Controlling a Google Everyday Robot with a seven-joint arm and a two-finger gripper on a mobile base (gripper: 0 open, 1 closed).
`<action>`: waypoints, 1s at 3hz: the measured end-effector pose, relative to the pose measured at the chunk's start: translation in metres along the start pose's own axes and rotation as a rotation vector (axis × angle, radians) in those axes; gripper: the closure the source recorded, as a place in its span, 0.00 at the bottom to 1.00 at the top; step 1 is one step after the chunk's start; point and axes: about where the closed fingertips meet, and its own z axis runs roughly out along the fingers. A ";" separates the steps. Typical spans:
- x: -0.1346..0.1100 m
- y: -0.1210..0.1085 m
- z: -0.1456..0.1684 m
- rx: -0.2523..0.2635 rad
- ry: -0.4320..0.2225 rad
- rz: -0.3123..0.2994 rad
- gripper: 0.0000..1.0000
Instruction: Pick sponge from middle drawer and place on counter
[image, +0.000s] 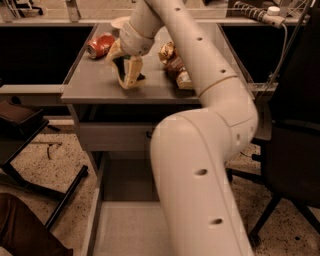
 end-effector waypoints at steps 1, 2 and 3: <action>0.003 -0.024 -0.007 0.075 0.018 -0.008 1.00; 0.003 -0.031 -0.003 0.095 0.017 -0.008 1.00; 0.013 -0.020 0.021 0.029 0.030 0.033 1.00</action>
Offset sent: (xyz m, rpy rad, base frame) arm 0.0198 0.0068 0.0128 0.0300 -0.0600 -0.0307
